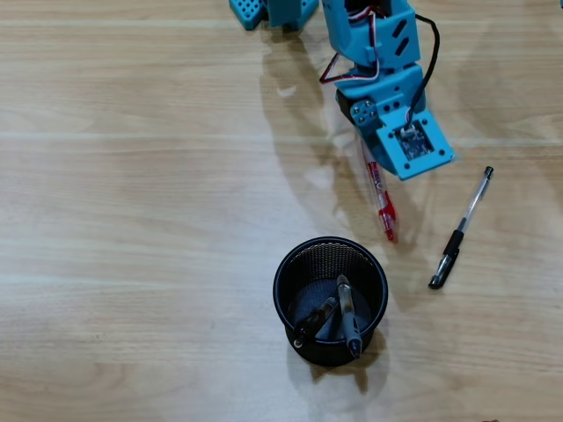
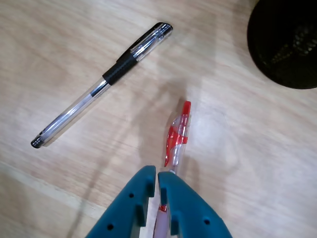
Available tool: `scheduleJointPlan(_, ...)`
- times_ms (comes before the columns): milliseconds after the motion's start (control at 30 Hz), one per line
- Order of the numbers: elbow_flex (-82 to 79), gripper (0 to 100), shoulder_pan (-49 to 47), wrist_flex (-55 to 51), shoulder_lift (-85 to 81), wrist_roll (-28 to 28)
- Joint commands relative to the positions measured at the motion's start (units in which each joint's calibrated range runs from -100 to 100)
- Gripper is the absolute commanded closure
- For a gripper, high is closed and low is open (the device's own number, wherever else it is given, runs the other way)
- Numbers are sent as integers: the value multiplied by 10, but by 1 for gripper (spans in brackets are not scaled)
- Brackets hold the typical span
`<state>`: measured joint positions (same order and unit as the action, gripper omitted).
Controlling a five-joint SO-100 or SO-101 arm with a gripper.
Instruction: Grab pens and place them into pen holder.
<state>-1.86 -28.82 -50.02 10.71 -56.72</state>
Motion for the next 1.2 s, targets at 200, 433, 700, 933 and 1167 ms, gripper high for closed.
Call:
scheduleJointPlan(200,31,83,7,-1,41,-3)
scheduleJointPlan(433,40,82,4,-110,42,-19)
scheduleJointPlan(700,75,82,2,-175,46,-21)
scheduleJointPlan(933,87,82,-19,-174,84,-36)
scheduleJointPlan(1167,153,82,-33,-180,134,-36)
